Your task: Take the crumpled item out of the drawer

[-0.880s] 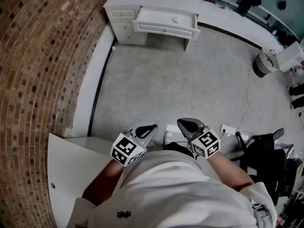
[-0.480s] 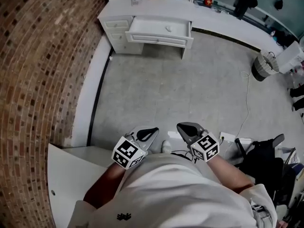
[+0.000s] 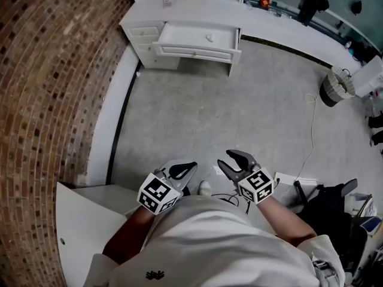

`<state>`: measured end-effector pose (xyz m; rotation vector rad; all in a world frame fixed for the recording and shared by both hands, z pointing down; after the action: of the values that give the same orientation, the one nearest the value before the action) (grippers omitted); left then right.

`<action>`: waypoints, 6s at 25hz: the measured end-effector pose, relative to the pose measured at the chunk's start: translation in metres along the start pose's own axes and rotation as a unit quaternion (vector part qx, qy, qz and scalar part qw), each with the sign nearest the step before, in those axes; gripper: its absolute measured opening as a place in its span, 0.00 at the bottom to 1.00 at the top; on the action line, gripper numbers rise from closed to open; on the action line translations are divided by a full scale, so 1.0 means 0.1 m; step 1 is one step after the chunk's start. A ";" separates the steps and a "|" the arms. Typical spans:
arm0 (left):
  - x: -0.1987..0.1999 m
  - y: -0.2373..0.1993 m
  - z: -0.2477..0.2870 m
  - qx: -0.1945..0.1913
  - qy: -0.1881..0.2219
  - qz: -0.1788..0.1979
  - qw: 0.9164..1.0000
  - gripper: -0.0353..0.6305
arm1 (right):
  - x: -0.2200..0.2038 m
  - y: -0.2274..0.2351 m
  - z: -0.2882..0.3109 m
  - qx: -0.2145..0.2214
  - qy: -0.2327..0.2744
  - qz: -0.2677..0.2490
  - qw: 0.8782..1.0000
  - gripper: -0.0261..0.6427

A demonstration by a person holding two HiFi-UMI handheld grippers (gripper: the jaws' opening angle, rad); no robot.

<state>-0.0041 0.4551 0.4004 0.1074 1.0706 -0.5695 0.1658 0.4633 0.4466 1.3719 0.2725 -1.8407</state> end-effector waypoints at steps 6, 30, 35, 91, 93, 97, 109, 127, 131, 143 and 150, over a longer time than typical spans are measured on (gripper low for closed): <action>0.13 -0.28 0.27 -0.016 -0.006 0.003 1.000 0.06 | 0.12 0.47 0.10 -0.037 0.005 0.010 0.999 0.46; 1.01 -3.49 0.70 -0.085 0.013 0.047 0.995 0.06 | 1.74 2.04 2.45 -0.133 -0.021 0.001 0.991 0.50; 1.03 -3.75 0.66 -0.082 0.019 0.031 0.996 0.06 | 1.93 2.26 2.71 -0.140 -0.038 -0.010 0.989 0.49; 2.64 -6.00 2.67 0.171 -0.045 -0.114 0.978 0.06 | 1.57 7.81 5.47 -0.092 -0.271 0.041 0.957 0.51; 2.66 -6.01 2.66 0.181 -0.042 -0.118 0.976 0.06 | 1.50 7.84 5.52 -0.094 -0.281 0.046 0.954 0.51; 2.65 -6.00 2.60 0.193 -0.045 -0.123 0.972 0.06 | 1.40 7.91 5.56 -0.101 -0.290 0.041 0.951 0.50; 2.67 -6.06 2.54 0.196 -0.044 -0.121 0.972 0.06 | 1.36 7.89 5.60 -0.114 -0.295 0.035 0.948 0.27; 2.52 -5.92 2.12 0.186 -0.010 -0.100 0.977 0.06 | 1.67 7.53 5.31 -0.126 -0.274 0.016 0.953 0.25; 2.46 -5.84 1.98 0.181 -0.003 -0.095 0.979 0.06 | 1.77 7.41 5.21 -0.131 -0.262 0.015 0.956 0.25; 2.23 -5.63 1.52 0.161 0.025 -0.081 0.983 0.06 | 2.18 6.84 4.84 -0.153 -0.232 -0.009 0.961 0.25; 2.14 -5.53 1.28 0.154 0.047 -0.070 0.984 0.06 | 2.35 6.50 4.69 -0.156 -0.213 -0.021 0.964 0.25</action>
<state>-0.0977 -0.1436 0.3837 0.3341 1.0814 -0.8622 0.2740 -0.3500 0.6039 0.7395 0.3487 -1.9747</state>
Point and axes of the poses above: the fingertips, and each gripper's own axes: z forward along the fingers, y to its right, x out of its top, the point moved 6 cm from there along -z, backward along the fingers, and after that the axes turned 5 degrees about x, right-handed, at the moved point
